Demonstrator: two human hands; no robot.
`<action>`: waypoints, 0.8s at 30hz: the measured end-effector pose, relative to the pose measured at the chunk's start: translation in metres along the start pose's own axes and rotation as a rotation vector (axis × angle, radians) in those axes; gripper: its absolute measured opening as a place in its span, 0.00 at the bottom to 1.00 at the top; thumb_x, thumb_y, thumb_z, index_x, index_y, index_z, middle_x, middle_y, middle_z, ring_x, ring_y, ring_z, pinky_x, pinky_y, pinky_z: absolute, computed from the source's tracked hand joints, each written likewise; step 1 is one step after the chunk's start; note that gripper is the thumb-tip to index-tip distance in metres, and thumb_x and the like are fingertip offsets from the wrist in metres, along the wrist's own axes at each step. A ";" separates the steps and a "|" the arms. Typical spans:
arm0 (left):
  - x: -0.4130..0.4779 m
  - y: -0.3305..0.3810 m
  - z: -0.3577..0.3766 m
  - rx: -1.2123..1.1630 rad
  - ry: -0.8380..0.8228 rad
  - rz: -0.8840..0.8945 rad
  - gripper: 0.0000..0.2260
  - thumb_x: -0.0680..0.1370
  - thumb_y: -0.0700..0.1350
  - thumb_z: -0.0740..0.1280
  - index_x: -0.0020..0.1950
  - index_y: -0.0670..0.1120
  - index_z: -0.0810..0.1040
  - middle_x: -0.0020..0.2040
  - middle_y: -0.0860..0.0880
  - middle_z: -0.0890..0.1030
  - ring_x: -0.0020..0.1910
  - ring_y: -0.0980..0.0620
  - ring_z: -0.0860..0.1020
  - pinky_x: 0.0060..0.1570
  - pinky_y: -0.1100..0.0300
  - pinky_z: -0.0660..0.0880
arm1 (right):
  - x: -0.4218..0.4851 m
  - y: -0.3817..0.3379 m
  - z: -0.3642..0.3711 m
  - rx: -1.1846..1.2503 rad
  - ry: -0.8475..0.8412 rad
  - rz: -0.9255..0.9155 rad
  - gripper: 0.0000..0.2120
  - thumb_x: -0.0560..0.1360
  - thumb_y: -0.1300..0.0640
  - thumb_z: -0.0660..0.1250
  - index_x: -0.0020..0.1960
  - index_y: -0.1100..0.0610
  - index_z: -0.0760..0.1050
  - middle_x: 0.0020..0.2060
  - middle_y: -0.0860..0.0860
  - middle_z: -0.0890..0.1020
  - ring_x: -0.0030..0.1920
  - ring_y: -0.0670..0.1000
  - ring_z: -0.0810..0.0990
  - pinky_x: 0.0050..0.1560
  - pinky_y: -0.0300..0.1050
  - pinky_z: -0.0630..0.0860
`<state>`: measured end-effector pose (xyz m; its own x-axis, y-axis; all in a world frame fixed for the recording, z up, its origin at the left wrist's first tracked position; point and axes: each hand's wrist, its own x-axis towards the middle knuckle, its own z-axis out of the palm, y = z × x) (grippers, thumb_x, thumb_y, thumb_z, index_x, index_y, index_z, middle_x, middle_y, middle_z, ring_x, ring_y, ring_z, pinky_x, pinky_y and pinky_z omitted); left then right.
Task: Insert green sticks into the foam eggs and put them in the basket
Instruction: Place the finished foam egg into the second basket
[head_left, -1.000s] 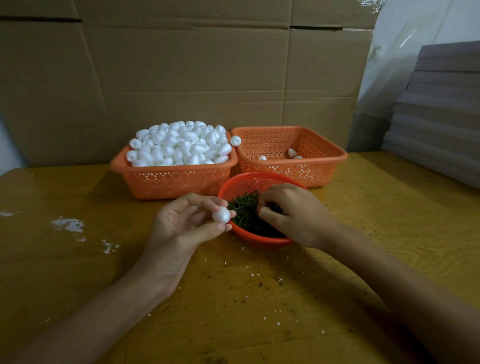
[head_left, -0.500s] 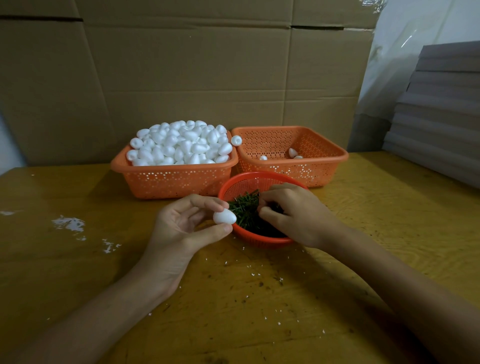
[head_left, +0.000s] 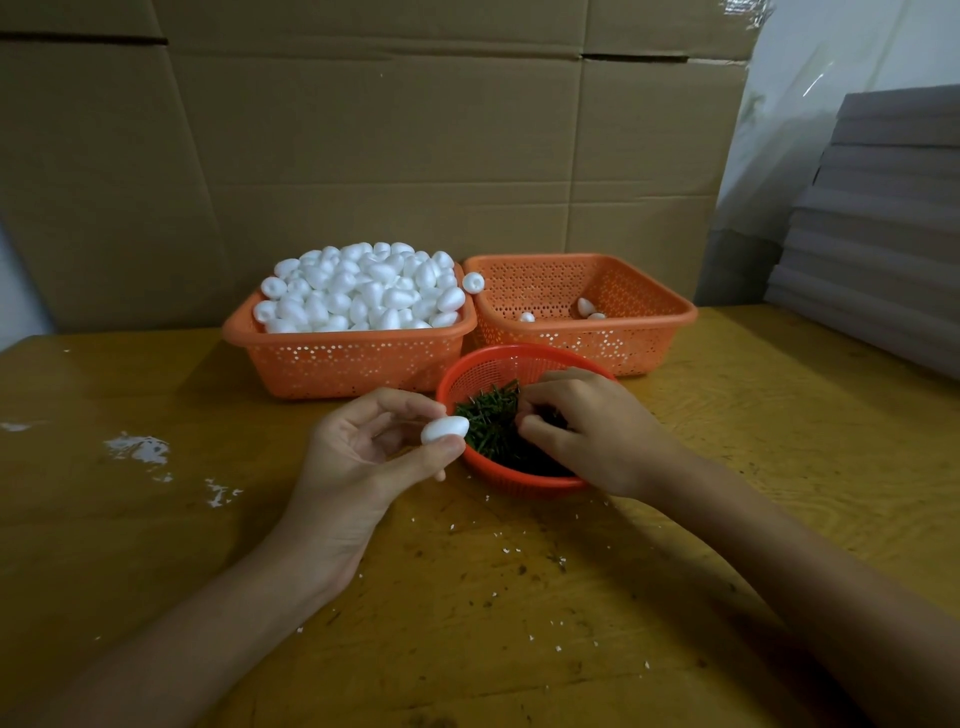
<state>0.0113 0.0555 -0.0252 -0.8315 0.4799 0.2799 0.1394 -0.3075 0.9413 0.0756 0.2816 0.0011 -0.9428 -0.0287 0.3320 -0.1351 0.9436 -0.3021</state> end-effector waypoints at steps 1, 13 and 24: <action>0.000 0.000 0.000 -0.009 0.003 0.000 0.16 0.66 0.40 0.85 0.51 0.47 0.87 0.52 0.42 0.86 0.44 0.48 0.84 0.44 0.61 0.82 | 0.000 0.000 0.000 0.002 -0.001 0.003 0.12 0.81 0.50 0.62 0.41 0.53 0.75 0.41 0.48 0.77 0.44 0.50 0.74 0.48 0.55 0.73; 0.001 0.001 -0.002 -0.010 0.024 0.004 0.18 0.63 0.40 0.86 0.50 0.48 0.88 0.51 0.42 0.87 0.44 0.51 0.85 0.45 0.62 0.81 | 0.000 0.000 0.000 -0.005 -0.005 0.003 0.12 0.81 0.51 0.63 0.41 0.53 0.75 0.41 0.49 0.77 0.45 0.50 0.74 0.48 0.56 0.73; 0.001 0.003 0.002 -0.153 0.041 -0.002 0.16 0.65 0.43 0.80 0.52 0.47 0.88 0.52 0.39 0.86 0.48 0.42 0.87 0.48 0.59 0.83 | 0.000 0.000 -0.001 -0.003 -0.012 0.007 0.12 0.82 0.51 0.62 0.43 0.55 0.77 0.42 0.49 0.78 0.45 0.51 0.74 0.49 0.57 0.73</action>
<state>0.0114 0.0565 -0.0216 -0.8536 0.4474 0.2667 0.0563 -0.4298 0.9012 0.0761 0.2815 0.0019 -0.9472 -0.0265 0.3195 -0.1282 0.9447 -0.3019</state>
